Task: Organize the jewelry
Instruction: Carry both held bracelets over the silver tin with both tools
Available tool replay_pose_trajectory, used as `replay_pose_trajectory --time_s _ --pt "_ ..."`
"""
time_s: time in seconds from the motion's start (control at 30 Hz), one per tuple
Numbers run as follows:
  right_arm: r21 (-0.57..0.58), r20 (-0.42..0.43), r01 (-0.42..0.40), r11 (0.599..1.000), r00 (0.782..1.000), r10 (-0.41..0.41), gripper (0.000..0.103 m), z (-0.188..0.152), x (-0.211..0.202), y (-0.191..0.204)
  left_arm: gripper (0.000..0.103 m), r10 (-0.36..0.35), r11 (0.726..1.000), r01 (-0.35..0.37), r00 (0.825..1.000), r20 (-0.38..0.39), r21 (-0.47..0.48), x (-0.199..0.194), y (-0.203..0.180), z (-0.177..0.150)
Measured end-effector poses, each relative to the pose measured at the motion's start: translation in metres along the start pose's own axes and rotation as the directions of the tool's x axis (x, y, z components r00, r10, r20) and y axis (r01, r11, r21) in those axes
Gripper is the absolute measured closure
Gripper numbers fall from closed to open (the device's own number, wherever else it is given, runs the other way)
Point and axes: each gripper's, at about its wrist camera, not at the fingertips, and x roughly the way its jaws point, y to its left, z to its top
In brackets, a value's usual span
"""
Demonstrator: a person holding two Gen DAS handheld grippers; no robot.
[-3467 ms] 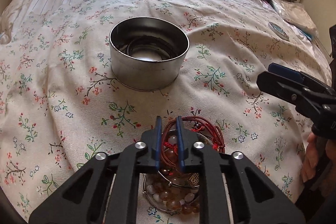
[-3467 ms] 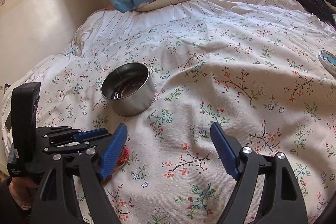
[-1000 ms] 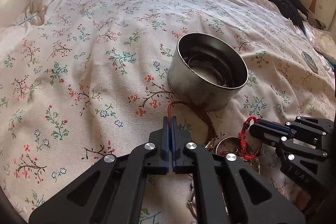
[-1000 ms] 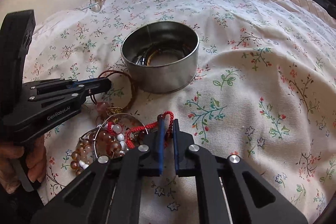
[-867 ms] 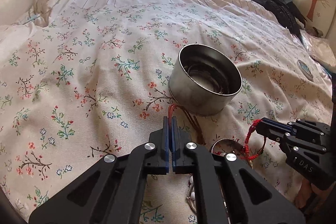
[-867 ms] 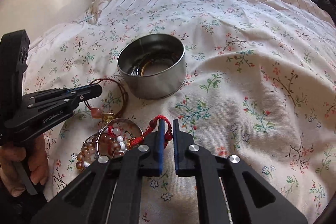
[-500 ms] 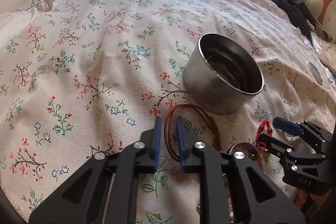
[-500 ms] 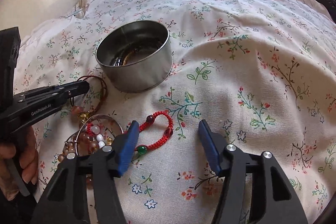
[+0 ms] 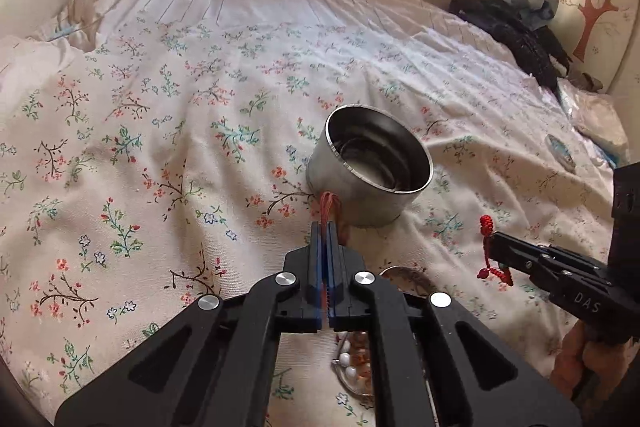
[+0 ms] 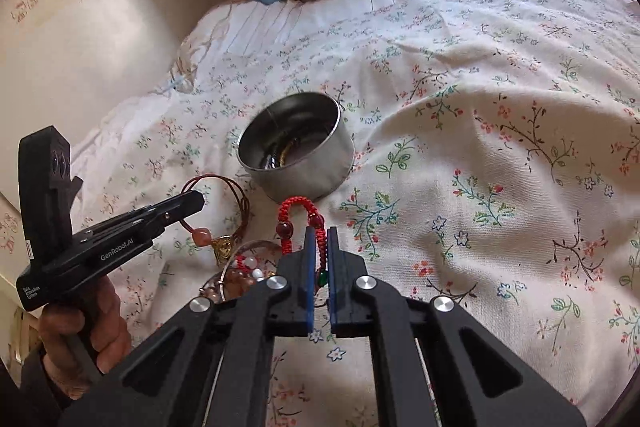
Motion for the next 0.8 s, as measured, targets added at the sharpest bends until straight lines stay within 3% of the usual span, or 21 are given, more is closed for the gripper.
replay_pose_trajectory --time_s 0.13,0.33,0.8 --pt "0.009 0.084 -0.062 0.998 0.995 0.061 0.097 0.002 -0.018 0.007 0.101 -0.051 0.999 0.051 0.994 0.1 -0.001 -0.028 -0.009 -0.002" --pt "-0.046 0.163 -0.117 0.992 0.979 0.123 0.097 0.005 -0.036 0.025 0.101 -0.097 0.995 0.098 0.97 0.221 0.006 -0.059 -0.019 -0.003" --pt "-0.04 0.232 -0.14 0.989 0.962 0.145 0.097 0.028 -0.025 0.034 0.101 -0.111 0.993 0.115 0.955 0.275 0.003 -0.057 -0.027 0.013"
